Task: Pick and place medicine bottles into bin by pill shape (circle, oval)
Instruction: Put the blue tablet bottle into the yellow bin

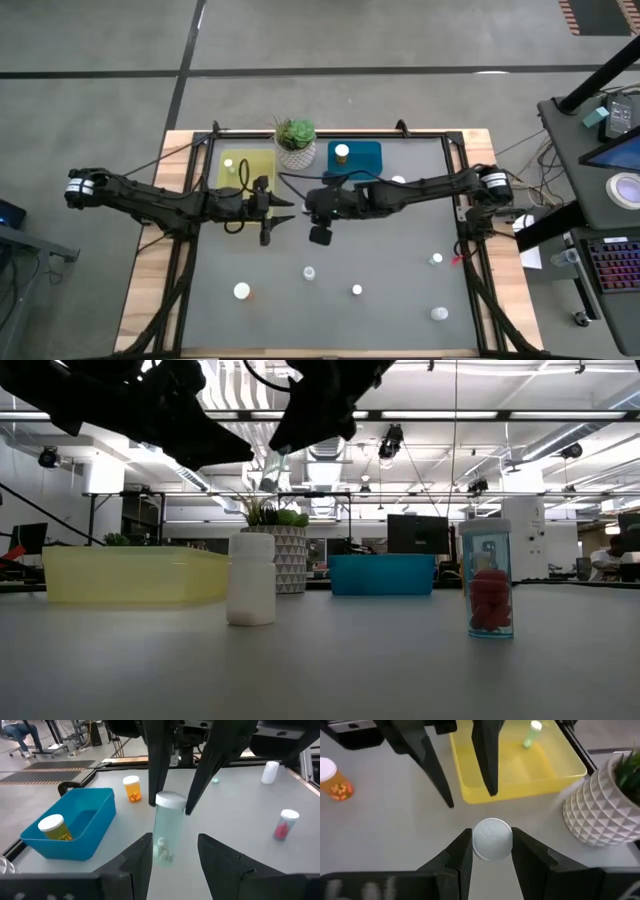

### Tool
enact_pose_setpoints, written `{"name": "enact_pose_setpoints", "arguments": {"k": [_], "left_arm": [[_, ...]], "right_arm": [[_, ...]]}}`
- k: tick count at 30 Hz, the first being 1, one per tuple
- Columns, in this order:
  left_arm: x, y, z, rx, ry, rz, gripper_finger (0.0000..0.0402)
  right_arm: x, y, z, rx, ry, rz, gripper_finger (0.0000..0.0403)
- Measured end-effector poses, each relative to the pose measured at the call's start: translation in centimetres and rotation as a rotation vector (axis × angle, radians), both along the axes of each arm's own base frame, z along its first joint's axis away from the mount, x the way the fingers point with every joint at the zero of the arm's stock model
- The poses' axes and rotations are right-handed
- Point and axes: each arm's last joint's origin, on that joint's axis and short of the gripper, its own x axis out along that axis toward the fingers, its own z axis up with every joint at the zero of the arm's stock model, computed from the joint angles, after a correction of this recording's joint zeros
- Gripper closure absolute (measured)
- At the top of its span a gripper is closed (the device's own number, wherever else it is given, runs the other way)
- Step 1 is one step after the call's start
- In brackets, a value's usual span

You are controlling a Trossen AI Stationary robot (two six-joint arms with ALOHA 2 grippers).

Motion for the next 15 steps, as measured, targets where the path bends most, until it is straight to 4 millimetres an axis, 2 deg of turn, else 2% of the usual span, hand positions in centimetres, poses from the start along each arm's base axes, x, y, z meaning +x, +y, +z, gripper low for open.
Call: {"name": "enact_pose_setpoints", "arguments": {"k": [7,15], "left_arm": [[-0.09,0.09,-0.17,0.005,0.016,0.028,0.0254],[-0.18,0.09,-0.41,-0.020,0.019,0.034,0.0190]], "right_arm": [[0.21,-0.01,0.54,0.009,-0.040,0.028,0.0292],[0.49,0.01,0.99,-0.016,-0.086,0.048,0.0292]]}}
